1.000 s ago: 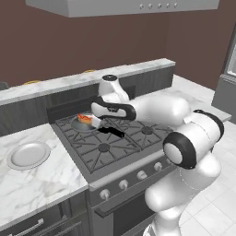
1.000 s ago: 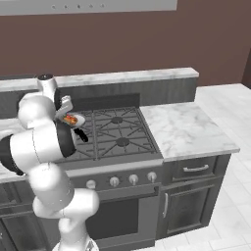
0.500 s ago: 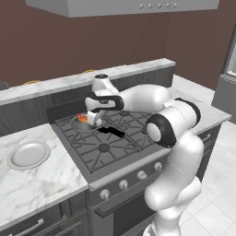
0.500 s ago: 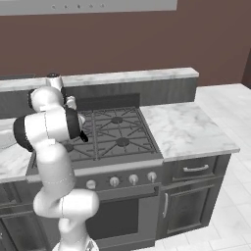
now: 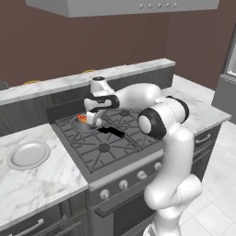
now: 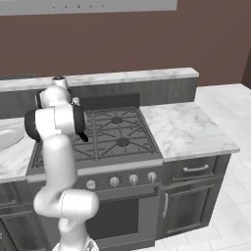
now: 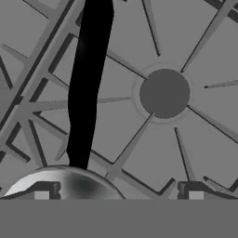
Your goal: Place the cold items (lime and tomato) from the fridge in one tupperware on the dining counter. Place the warm items (hot dog and kebab skewer) in the stove area in another tupperware.
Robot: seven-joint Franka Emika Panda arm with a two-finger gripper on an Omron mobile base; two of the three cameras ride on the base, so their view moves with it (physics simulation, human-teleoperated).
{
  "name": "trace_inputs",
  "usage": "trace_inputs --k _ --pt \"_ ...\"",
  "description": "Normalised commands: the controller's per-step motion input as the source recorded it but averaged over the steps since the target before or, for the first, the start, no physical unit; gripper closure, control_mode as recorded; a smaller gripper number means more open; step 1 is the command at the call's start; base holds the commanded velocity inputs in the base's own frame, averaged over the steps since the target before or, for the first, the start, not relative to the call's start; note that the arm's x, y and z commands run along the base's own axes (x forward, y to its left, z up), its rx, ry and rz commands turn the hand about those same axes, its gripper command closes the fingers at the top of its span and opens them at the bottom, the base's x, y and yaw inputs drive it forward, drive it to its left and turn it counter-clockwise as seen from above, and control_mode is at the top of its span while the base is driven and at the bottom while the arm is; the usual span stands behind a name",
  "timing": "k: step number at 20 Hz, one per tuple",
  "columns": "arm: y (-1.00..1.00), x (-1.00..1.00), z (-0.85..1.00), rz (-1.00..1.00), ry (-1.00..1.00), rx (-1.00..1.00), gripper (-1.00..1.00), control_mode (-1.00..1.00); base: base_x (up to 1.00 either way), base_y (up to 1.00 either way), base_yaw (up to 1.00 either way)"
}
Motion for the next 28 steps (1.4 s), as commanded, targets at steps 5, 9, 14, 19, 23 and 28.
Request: trace_inputs --k 5,9,14,19,23,28 --pt "0.15 0.49 -0.26 0.0 0.0 0.0 -1.0 -1.0 0.0 0.0 0.0" --pt "0.21 0.6 -0.26 0.0 0.0 0.0 -1.0 -1.0 0.0 0.0 0.0" --pt "0.17 0.66 -0.31 0.0 0.0 -0.01 -1.0 -1.0 0.0 0.0 0.0" --pt "0.15 0.67 -0.29 0.0 0.0 -0.02 -1.0 -1.0 0.0 0.0 0.0" --pt "0.22 0.13 -0.46 0.0 0.0 -0.05 -1.0 -1.0 0.0 0.0 0.0" --pt "0.35 -0.03 -0.79 -0.01 0.0 -0.04 -1.0 -1.0 0.0 0.0 0.0"
